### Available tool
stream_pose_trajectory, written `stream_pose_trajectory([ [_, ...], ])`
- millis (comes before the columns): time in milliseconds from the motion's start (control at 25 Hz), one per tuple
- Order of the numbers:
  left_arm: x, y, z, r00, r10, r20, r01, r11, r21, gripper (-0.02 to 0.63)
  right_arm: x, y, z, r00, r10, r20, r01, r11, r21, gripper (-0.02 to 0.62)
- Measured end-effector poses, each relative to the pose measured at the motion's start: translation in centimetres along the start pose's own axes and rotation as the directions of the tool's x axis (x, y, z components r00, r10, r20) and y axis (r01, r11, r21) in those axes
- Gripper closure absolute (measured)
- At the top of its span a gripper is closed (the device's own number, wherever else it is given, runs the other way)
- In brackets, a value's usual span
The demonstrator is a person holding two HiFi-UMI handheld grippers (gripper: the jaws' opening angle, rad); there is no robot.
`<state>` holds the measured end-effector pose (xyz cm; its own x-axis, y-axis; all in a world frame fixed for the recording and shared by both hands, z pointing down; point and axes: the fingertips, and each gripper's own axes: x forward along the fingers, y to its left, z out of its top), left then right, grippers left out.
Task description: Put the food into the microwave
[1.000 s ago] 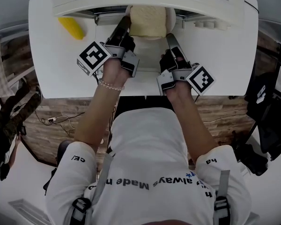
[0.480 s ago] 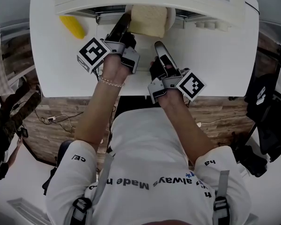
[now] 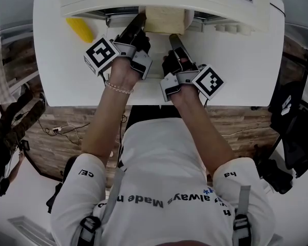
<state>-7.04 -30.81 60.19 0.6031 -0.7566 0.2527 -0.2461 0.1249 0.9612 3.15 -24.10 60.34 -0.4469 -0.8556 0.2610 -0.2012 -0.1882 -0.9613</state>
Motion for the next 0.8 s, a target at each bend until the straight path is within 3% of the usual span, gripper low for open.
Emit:
stream_pose_trajectory([
  [80, 0.2, -0.5, 0.1, 0.999, -0.037, -0.005, 0.037, 0.999, -0.002, 0.577, 0.4, -0.1, 0.3, 1.0, -0.008, 0.009, 0.008, 1.0, 0.023, 0.568],
  [240, 0.1, -1.9, -0.2, 0.995, -0.098, 0.005, 0.098, 0.995, -0.017, 0.484, 0.9, 0.0, 0.8, 1.0, -0.012, 0.027, 0.01, 0.998, 0.06, 0.574],
  [520, -0.8, -2.5, -1.2, 0.989, -0.145, 0.024, 0.146, 0.987, -0.064, 0.48, 3.1, 0.1, 1.3, 0.999, -0.019, 0.038, 0.016, 0.996, 0.082, 0.574],
  [720, -0.8, -1.3, -3.0, 0.994, -0.109, -0.011, 0.109, 0.993, -0.052, 0.484, 3.8, 0.3, 1.4, 0.999, -0.011, 0.033, 0.008, 0.997, 0.082, 0.574],
  [800, -0.5, -0.2, -3.1, 0.997, -0.076, -0.026, 0.075, 0.996, -0.042, 0.53, 4.0, 0.3, 1.4, 0.999, -0.014, 0.03, 0.011, 0.996, 0.087, 0.574],
])
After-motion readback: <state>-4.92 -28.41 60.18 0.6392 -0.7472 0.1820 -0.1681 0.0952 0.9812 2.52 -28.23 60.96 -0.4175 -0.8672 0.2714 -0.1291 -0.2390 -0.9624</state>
